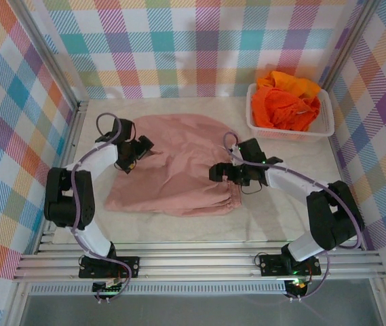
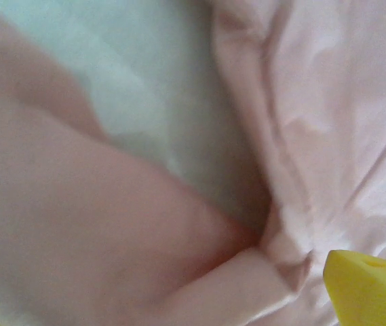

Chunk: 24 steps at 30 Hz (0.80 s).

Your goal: Fold and stack the shorts

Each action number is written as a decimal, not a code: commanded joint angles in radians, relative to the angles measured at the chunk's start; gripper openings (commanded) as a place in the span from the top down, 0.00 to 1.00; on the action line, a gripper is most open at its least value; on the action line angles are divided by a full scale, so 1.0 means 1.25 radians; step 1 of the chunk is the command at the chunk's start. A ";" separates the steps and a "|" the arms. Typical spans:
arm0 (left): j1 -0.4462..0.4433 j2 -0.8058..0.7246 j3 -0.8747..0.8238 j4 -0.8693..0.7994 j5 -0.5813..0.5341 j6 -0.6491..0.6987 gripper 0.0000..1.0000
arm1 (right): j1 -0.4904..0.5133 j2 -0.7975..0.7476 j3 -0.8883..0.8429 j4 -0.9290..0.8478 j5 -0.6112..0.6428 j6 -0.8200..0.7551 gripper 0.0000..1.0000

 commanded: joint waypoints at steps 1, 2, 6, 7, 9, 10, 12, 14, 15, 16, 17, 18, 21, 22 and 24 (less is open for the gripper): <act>0.001 0.067 0.080 0.004 -0.019 0.037 0.00 | 0.022 -0.033 -0.027 0.026 -0.038 0.029 0.00; 0.002 0.087 0.098 0.003 -0.016 0.040 0.00 | 0.026 -0.035 -0.032 0.021 -0.038 0.030 0.01; 0.007 0.166 0.161 -0.001 -0.012 0.042 0.00 | 0.042 -0.053 -0.056 0.020 -0.038 0.041 0.01; 0.010 0.181 0.173 -0.005 -0.016 0.044 0.00 | 0.043 -0.060 -0.064 0.021 -0.037 0.042 0.00; 0.017 0.209 0.195 -0.018 -0.023 0.046 0.00 | 0.044 -0.064 -0.075 0.018 -0.031 0.044 0.01; 0.022 0.222 0.206 -0.027 -0.019 0.046 0.00 | 0.044 -0.063 -0.078 0.011 -0.024 0.042 0.01; 0.035 0.229 0.214 -0.051 -0.009 0.045 0.01 | 0.044 -0.054 -0.082 0.000 -0.016 0.041 0.01; 0.039 0.187 0.182 -0.042 -0.013 0.050 0.01 | 0.044 -0.044 -0.087 -0.006 -0.017 0.043 0.01; 0.040 0.148 0.156 -0.037 -0.021 0.052 0.00 | 0.044 -0.038 -0.090 -0.008 -0.018 0.046 0.01; 0.040 0.103 0.127 -0.036 -0.028 0.052 0.00 | 0.044 -0.033 -0.096 -0.008 -0.021 0.048 0.01; 0.040 0.061 0.104 -0.039 -0.029 0.052 0.00 | 0.044 -0.031 -0.099 -0.004 -0.023 0.052 0.01; 0.040 0.014 0.078 -0.050 -0.031 0.051 0.00 | 0.044 -0.031 -0.104 -0.002 -0.026 0.054 0.01; 0.041 -0.119 0.004 -0.116 -0.051 0.033 0.00 | 0.044 -0.040 -0.106 -0.002 -0.026 0.059 0.01; 0.041 -0.167 -0.024 -0.135 -0.059 0.023 0.00 | 0.044 -0.044 -0.101 -0.009 -0.022 0.057 0.01; 0.041 -0.253 -0.093 -0.171 -0.076 -0.005 0.00 | 0.044 -0.058 -0.087 -0.030 -0.010 0.051 0.01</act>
